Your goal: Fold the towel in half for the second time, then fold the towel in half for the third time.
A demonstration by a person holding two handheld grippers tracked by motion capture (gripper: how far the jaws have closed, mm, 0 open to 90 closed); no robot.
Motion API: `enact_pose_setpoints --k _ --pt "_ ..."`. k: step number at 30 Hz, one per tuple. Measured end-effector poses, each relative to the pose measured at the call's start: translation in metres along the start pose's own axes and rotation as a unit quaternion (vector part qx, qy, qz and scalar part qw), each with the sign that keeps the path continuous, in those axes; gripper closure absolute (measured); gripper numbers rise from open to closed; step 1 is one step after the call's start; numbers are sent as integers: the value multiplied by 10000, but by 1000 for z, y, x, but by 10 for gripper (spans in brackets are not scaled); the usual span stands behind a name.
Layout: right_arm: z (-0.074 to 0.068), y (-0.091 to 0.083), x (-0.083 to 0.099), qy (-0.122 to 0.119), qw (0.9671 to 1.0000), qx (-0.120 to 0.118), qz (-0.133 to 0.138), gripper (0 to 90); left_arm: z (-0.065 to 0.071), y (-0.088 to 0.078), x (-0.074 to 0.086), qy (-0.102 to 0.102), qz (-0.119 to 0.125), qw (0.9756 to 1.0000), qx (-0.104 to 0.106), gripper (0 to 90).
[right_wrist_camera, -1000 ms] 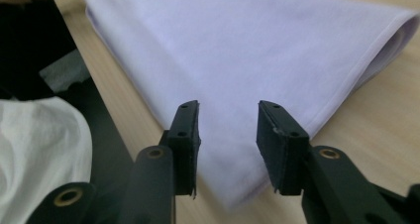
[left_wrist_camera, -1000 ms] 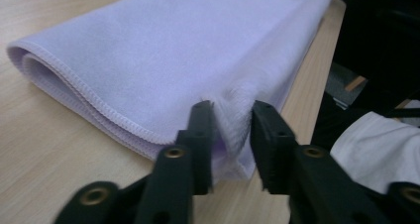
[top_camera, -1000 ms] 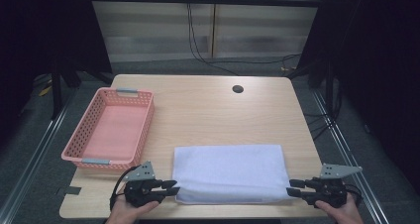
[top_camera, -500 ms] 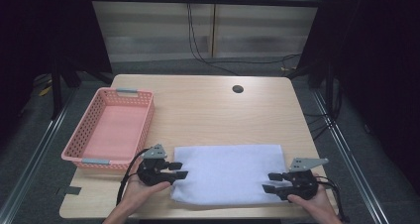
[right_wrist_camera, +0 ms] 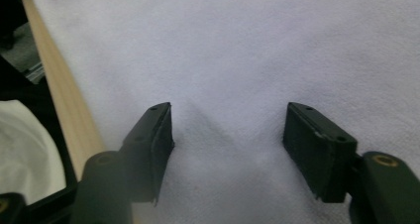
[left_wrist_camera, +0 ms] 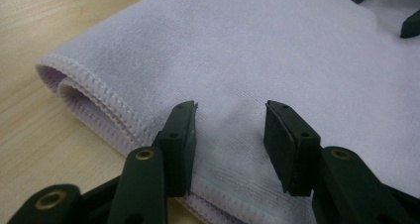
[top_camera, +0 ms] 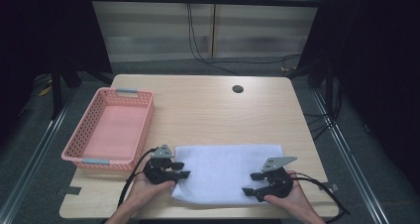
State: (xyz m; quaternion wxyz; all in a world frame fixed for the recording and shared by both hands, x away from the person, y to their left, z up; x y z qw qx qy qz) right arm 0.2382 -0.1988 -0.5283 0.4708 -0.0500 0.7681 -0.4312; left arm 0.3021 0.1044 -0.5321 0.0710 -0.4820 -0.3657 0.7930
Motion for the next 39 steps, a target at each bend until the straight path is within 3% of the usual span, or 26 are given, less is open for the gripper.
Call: enact_pose_setpoints --k 2,6,8,14,17,20,22,23,28,31,32,33,36,38,39 --pt "2 -2 2 -130 9998 135 -31 477 0 2 -1 -14 40 10000 49 557" --pt "14 -9 8 -80 9999 139 54 526 5 11 -7 20 59 9999 85 557" --pt "21 -14 12 16 9998 172 76 529 10 18 -12 87 25 9999 113 555" --pt "30 -33 27 174 9979 617 56 479 22 35 -24 106 -19 9997 231 548" --pt "25 -49 34 328 9964 760 185 390 23 33 -26 64 26 9995 313 533" --pt "14 -65 33 463 9936 814 630 379 19 22 -34 19 251 9992 314 505" --pt "-4 -68 30 373 9937 709 790 369 15 17 -39 51 331 9991 268 482" --pt "-4 -68 30 373 9937 709 790 369 12 14 -41 85 380 9990 203 482" --pt "-44 -41 15 128 9975 216 668 342 -1 12 -47 -12 374 9993 -5 454" --pt "-67 -14 -1 -146 9988 -90 462 315 -10 13 -55 -182 489 9986 -57 455" --pt "-77 3 -15 -231 9984 -284 441 315 -11 15 -56 -152 409 9990 -63 455" --pt "-77 3 -15 -231 9984 -284 441 315 -13 17 -58 -116 386 9991 -92 455" --pt "-82 29 -38 -336 9975 -512 354 308 -16 21 -64 -181 486 9986 -90 455" --pt "-86 51 -60 -473 9964 -654 243 282 -16 20 -67 -91 525 9985 -110 449" --pt "-86 51 -60 -473 9964 -654 243 282 -17 20 -68 -93 552 9983 -135 449"
Point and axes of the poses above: each handheld gripper's, and its own axes: y roughly forward along the jaws, x roughly out of its underside, z roughly to its right, the point moved 5 cm from there along y, roughly forward along the jaws, and after that the axes turned 2 degrees about -y, right-handed, at the moved point
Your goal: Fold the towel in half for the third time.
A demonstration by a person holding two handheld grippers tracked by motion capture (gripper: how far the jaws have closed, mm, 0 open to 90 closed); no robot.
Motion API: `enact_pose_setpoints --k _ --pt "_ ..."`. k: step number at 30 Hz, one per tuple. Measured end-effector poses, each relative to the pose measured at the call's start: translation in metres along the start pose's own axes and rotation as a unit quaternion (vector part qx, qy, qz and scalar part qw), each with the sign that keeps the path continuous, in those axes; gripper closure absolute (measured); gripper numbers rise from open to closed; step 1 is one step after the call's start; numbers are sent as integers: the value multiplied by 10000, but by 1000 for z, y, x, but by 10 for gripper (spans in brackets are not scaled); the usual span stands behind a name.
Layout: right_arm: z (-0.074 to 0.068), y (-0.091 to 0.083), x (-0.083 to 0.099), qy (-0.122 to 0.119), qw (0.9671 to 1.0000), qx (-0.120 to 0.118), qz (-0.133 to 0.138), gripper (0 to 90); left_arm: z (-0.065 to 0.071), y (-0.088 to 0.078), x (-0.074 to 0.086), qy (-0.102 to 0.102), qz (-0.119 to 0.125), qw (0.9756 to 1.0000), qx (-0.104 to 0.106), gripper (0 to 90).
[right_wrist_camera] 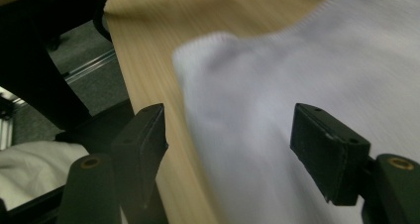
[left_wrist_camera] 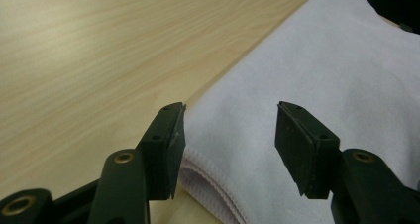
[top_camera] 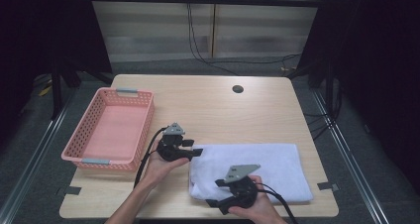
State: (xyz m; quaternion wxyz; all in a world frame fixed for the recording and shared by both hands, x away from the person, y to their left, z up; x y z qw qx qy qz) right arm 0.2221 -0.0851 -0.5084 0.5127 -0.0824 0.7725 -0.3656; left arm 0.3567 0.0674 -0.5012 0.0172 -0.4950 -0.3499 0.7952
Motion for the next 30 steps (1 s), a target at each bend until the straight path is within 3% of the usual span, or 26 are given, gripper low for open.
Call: enact_pose_setpoints --k 3,5,7,9,10,15,19,22,25,28,30 --pt "-1 22 -11 -130 9998 -72 -161 280 -5 1 -1 -92 7 10000 -21 448" --pt "-1 33 -15 -234 9994 -45 -257 280 -10 2 2 -166 -81 9998 -121 440" --pt "-1 41 -17 -236 9994 -93 -254 294 -14 0 3 -233 68 9992 -311 437" --pt "-1 50 -14 -352 9988 -14 -331 312 -18 -1 4 -318 79 9993 -163 423" --pt "-1 52 -13 -423 9988 29 -236 328 -20 -1 5 -360 69 9991 -197 421" --pt "0 52 -9 -715 9970 259 -108 429 -23 2 8 -406 -20 9988 -290 414" --pt "-6 54 -7 -1054 9923 633 -139 438 -25 6 11 -458 -151 9984 -298 407" --pt "-5 53 -7 -1019 9924 671 -177 505 -26 8 13 -470 -218 9983 -286 407" --pt "0 51 -8 -1006 9917 785 -153 657 -27 9 14 -523 -233 9981 -238 408" --pt "2 51 -10 -1031 9911 827 -169 707 -26 13 17 -533 -348 9978 -202 407" --pt "3 50 -10 -922 9920 851 -169 728 -24 17 19 -502 -492 9975 -82 414"
Point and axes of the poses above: each handheld gripper's, and its own axes: y roughly forward along the jaws, x roughly out of its underside, z roughly to its right, the point moved 5 cm from there along y, roughly forward along the jaws, and after that the axes turned 2 degrees about -y, right-handed, at the moved point
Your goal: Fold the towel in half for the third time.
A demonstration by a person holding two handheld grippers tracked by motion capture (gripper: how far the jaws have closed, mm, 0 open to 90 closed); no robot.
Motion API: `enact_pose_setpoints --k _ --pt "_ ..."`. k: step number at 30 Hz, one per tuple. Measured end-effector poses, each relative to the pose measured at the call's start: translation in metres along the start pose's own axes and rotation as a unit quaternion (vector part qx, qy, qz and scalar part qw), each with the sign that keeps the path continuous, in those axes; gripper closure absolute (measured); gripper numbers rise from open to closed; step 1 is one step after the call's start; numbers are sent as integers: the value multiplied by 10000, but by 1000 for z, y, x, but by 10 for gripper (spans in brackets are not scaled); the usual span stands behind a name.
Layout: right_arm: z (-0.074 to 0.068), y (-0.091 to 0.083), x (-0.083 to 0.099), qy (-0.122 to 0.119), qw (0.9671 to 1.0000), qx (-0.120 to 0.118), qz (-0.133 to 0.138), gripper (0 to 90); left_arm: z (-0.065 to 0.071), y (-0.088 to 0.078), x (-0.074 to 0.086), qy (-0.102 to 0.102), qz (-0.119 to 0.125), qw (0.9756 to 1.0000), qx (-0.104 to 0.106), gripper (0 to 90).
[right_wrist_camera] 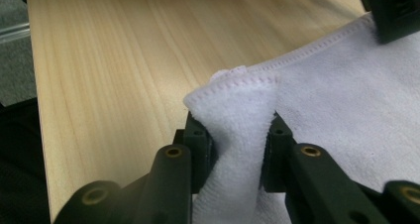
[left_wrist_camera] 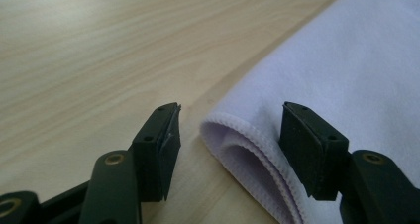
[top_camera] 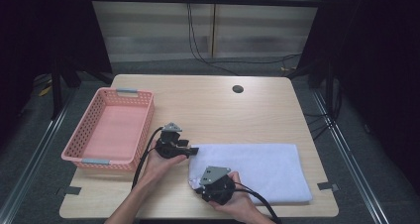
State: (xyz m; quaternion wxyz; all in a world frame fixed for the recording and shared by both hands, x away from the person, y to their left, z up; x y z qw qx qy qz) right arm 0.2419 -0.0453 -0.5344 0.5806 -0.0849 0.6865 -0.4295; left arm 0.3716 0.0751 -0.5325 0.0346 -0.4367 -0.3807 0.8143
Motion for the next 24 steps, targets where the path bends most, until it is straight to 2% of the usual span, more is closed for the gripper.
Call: enact_pose_setpoints --k 2,3,5,6,7,8,15,18,19,21,24 --pt "3 0 1 186 9998 -61 44 747 3 3 2 81 -88 9999 61 498" --pt "3 -1 1 247 9996 -96 51 750 3 4 2 119 -100 9999 -18 526" --pt "5 -2 1 355 9992 -151 43 767 5 5 2 106 -149 9997 150 676" --pt "6 -2 1 390 9991 -179 43 770 5 4 2 142 -118 9997 168 723" --pt "7 -3 0 422 9989 -209 55 774 6 2 1 94 -91 9995 292 788" --pt "7 -3 0 450 9986 -267 67 775 6 1 0 83 -94 9994 331 821" --pt "11 -17 -9 575 9972 -387 271 778 11 -11 -10 -14 223 9983 536 839" --pt "15 -24 -15 621 9962 -412 444 779 11 -17 -17 -168 411 9973 581 840" --pt "16 -27 -18 658 9957 -427 496 778 11 -21 -20 -106 430 9976 528 840" --pt "18 -33 -23 717 9944 -455 635 779 12 -26 -24 -166 511 9967 613 841" --pt "19 -38 -33 662 9937 -460 778 779 12 -34 -30 -161 582 9965 574 843"
Point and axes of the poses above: each handheld gripper's, and its own axes: y roughly forward along the jaws, x roughly out of its underside, z roughly to its right, the point moved 5 cm from there along y, roughly forward along the jaws, and after that the axes turned 2 degrees about -y, right-handed, at the moved point
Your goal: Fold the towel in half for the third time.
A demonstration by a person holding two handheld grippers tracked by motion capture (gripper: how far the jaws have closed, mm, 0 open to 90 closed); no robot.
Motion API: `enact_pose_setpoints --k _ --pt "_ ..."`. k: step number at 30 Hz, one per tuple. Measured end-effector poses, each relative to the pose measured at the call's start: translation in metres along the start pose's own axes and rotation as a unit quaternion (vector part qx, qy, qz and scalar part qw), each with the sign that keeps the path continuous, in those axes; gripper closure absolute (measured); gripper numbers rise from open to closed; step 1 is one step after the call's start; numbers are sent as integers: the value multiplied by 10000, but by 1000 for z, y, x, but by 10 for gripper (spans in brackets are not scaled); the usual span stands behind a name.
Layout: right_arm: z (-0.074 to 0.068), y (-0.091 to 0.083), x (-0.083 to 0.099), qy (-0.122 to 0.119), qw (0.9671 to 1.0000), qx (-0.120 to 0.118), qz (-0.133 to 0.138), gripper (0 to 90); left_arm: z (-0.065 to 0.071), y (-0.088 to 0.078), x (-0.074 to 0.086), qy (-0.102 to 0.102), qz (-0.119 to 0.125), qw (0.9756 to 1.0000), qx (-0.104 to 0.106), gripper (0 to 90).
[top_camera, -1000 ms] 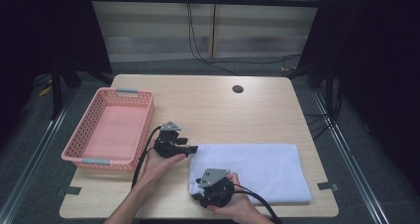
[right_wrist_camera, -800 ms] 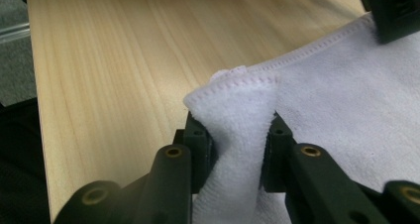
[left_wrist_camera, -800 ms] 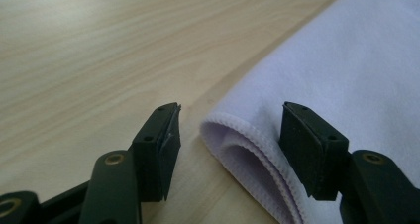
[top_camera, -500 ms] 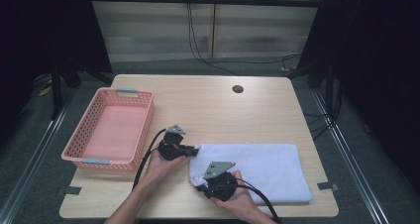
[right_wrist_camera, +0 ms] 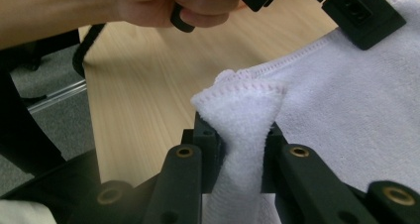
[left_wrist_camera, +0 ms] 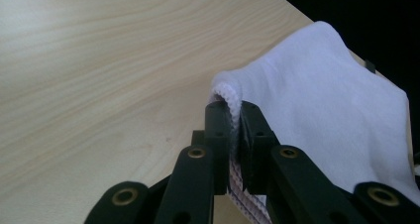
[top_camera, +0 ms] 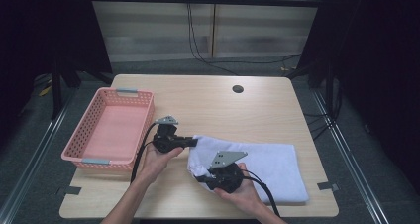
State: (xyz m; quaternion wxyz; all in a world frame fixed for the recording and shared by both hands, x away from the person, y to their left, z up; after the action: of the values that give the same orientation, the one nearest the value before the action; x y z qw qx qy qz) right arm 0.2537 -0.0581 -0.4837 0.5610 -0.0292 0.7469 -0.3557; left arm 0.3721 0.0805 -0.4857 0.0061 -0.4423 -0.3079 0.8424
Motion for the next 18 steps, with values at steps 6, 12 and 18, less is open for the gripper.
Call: enact_pose_setpoints --k 6,12,18 --pt "-2 -7 -14 93 9996 -109 259 780 3 -13 -10 -3 118 9999 3 843" --pt "-3 -5 -33 130 9985 -103 524 781 1 -24 -25 39 198 9998 -65 844" --pt "-6 -7 -56 64 9971 -126 744 782 0 -44 -36 75 351 9993 -139 844"
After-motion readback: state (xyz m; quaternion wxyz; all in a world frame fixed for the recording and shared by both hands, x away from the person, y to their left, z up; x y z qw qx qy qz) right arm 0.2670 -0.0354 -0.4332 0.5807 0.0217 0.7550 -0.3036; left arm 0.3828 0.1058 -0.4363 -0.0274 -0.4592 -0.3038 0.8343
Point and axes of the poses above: each handheld gripper's, and its own axes: y roughly forward along the jaws, x roughly out of its underside, z roughly to its right, the point moved 5 cm from there along y, roughly forward along the jaws, and after that the axes turned 2 degrees about -y, right-handed, at the moved point
